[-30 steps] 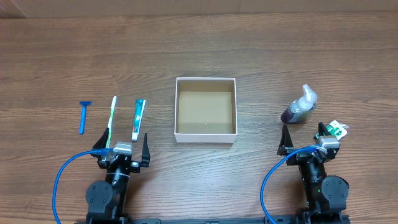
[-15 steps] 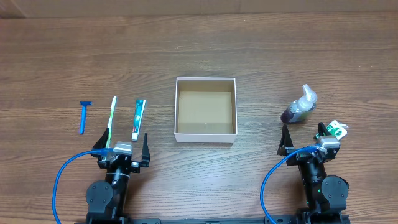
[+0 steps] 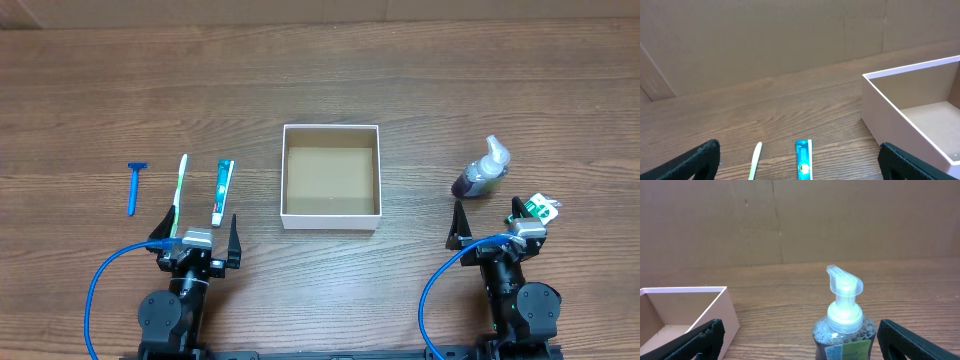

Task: Pack container

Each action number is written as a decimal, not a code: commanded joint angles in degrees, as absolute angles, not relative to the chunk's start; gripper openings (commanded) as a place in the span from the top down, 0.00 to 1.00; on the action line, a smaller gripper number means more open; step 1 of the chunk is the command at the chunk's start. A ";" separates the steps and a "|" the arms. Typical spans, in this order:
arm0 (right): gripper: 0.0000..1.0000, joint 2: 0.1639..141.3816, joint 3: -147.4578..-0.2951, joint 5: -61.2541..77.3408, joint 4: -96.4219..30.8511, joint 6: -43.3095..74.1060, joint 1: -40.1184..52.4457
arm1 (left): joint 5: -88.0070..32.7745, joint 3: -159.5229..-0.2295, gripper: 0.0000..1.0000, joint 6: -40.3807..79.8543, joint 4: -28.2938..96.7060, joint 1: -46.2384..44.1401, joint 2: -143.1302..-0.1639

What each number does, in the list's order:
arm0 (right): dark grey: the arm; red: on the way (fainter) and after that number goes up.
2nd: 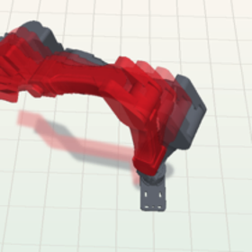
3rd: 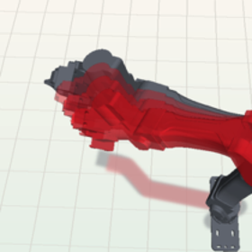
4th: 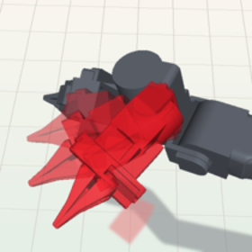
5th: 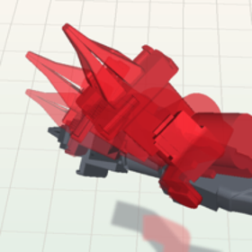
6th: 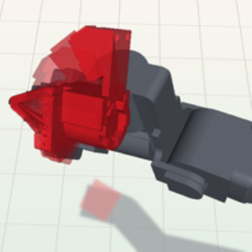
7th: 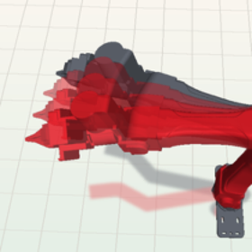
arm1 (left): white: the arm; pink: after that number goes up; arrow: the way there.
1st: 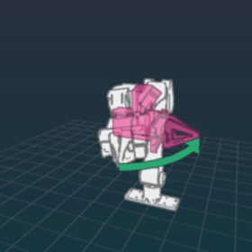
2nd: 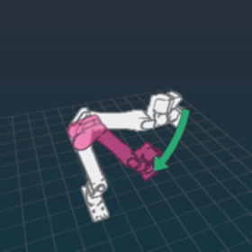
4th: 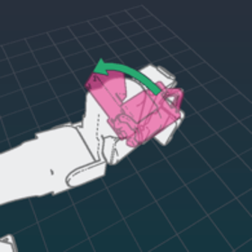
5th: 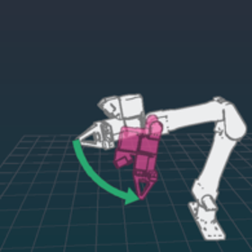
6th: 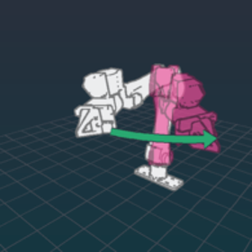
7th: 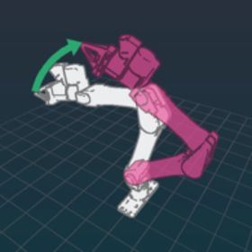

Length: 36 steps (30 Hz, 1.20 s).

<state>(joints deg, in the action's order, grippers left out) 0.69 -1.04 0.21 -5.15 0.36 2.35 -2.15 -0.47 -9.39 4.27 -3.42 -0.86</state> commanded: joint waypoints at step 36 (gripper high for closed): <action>0.00 0.16 -0.47 0.86 -4.78 0.19 2.55 | -3.05 -0.27 0.00 -8.71 4.19 -3.79 -0.34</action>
<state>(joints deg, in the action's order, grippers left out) 0.69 -1.04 0.23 -4.99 0.36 2.35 -2.17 -0.47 -9.39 4.25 -3.42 -0.86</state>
